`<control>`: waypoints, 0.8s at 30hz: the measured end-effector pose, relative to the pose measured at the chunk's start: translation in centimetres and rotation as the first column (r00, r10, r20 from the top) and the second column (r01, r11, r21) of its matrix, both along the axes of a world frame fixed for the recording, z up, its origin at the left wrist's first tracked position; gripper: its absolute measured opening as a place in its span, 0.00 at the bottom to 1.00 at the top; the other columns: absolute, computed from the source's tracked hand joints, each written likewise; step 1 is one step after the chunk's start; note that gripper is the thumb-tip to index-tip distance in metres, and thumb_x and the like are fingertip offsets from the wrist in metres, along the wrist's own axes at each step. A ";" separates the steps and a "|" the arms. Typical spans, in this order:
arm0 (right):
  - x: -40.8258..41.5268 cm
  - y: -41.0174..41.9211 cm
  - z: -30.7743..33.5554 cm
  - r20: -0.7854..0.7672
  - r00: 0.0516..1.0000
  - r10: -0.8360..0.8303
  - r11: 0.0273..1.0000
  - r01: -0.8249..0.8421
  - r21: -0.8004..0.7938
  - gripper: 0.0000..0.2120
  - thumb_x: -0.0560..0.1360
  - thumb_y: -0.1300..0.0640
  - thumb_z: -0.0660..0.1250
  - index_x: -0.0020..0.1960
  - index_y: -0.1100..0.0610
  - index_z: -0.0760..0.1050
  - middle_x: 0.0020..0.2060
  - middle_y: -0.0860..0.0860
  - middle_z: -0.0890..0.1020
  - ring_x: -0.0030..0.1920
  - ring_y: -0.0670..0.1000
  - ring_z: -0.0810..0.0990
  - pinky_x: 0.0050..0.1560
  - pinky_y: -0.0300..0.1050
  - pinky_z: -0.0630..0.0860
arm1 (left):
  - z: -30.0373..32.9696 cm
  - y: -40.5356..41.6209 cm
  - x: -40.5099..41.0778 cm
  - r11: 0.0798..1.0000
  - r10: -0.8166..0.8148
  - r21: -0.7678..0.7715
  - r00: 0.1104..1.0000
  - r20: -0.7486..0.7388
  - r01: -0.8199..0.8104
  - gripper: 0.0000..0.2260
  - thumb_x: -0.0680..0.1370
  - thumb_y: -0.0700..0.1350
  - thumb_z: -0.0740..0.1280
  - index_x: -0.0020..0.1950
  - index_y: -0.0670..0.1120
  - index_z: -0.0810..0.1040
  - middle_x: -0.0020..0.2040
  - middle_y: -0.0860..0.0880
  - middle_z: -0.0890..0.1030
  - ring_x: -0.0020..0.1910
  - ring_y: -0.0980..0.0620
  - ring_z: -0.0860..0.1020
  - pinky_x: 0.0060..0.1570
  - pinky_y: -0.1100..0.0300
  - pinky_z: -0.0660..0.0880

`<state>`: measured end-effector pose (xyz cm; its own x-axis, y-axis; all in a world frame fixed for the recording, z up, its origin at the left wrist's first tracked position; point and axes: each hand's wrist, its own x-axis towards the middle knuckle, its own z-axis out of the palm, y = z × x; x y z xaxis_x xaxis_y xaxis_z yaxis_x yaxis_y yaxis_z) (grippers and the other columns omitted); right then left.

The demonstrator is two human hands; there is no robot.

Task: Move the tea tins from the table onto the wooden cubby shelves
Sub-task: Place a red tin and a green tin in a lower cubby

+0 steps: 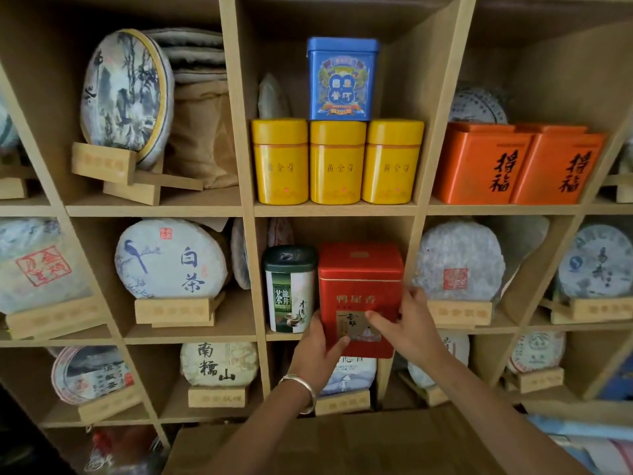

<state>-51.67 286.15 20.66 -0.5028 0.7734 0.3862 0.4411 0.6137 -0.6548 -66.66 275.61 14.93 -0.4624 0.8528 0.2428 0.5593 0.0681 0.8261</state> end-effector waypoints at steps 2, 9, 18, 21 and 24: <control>-0.5 0.2 -0.4 -0.040 0.999 -0.037 0.999 0.037 0.004 0.26 0.69 0.43 0.70 0.64 0.50 0.69 0.58 0.50 0.72 0.53 0.38 0.64 0.57 0.40 0.71 | -0.1 0.5 -0.2 1.000 0.021 0.001 1.000 -0.021 -0.021 0.27 0.75 0.56 0.66 0.71 0.49 0.62 0.63 0.52 0.76 0.60 0.56 0.76 0.58 0.54 0.77; -0.6 0.0 -1.8 -0.195 0.974 -0.119 0.993 0.115 -0.029 0.27 0.67 0.37 0.72 0.57 0.48 0.66 0.51 0.45 0.79 0.47 0.42 0.81 0.44 0.44 0.82 | -0.5 0.8 -0.2 0.981 0.196 0.016 0.979 -0.059 -0.196 0.28 0.74 0.57 0.68 0.68 0.46 0.65 0.61 0.50 0.76 0.57 0.54 0.77 0.53 0.60 0.77; 0.6 1.0 -5.3 0.004 1.000 -0.030 0.999 0.030 -0.023 0.23 0.71 0.45 0.72 0.59 0.56 0.70 0.50 0.49 0.77 0.50 0.47 0.78 0.45 0.40 0.75 | -1.7 0.0 0.0 0.946 0.292 -0.080 0.933 -0.209 -0.314 0.19 0.75 0.56 0.65 0.62 0.51 0.68 0.58 0.54 0.77 0.48 0.53 0.80 0.42 0.55 0.79; 1.2 0.6 -6.1 0.116 0.991 -0.064 0.998 0.064 0.001 0.16 0.73 0.51 0.71 0.55 0.59 0.72 0.45 0.50 0.76 0.45 0.52 0.79 0.40 0.41 0.73 | -2.2 -0.2 -0.3 0.935 0.267 -0.154 0.922 -0.281 -0.318 0.15 0.76 0.57 0.63 0.59 0.52 0.70 0.53 0.54 0.79 0.47 0.53 0.80 0.40 0.57 0.77; 1.1 0.4 -6.0 0.178 0.983 -0.052 0.998 0.055 -0.011 0.13 0.75 0.52 0.69 0.51 0.62 0.73 0.37 0.49 0.77 0.40 0.54 0.81 0.39 0.50 0.78 | -2.3 0.0 -0.5 0.924 0.188 -0.236 0.895 -0.404 -0.301 0.15 0.78 0.57 0.59 0.59 0.50 0.72 0.51 0.52 0.81 0.48 0.51 0.80 0.38 0.59 0.74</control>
<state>-50.57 286.56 14.65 -0.5200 0.8064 0.2818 0.5830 0.5761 -0.5729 -67.16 275.57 12.66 -0.5902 0.7820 0.2006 0.7524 0.4428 0.4877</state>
